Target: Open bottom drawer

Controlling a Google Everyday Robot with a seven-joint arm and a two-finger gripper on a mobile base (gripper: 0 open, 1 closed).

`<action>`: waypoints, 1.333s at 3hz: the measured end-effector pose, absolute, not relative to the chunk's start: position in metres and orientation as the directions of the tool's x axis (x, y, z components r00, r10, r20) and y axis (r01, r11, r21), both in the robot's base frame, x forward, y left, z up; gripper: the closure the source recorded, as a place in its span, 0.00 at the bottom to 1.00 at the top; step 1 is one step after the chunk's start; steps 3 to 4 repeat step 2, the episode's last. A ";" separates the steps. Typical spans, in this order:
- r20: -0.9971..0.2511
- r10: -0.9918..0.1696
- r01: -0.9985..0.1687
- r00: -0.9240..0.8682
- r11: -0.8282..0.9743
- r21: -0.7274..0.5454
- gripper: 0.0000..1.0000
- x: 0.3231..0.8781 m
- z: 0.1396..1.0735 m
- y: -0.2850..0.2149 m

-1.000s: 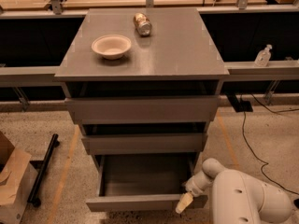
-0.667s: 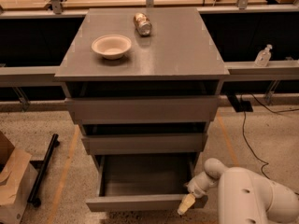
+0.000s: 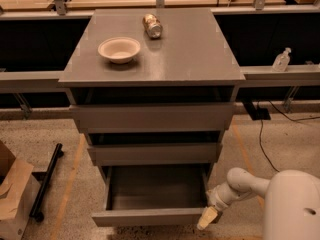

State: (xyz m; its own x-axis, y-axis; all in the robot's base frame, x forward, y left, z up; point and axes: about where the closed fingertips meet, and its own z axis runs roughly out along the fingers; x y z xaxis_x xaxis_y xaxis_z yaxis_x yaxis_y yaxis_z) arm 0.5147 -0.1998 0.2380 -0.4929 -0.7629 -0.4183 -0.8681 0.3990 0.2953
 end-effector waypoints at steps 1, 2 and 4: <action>-0.413 -0.769 -0.868 -0.487 0.374 0.326 0.00 0.492 0.240 -0.195; -0.441 -0.766 -0.880 -0.468 0.354 0.317 0.00 0.491 0.242 -0.191; -0.441 -0.766 -0.880 -0.468 0.354 0.317 0.00 0.491 0.242 -0.191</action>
Offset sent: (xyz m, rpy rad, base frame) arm -0.0197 0.0112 0.0112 0.0652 -0.0344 0.0540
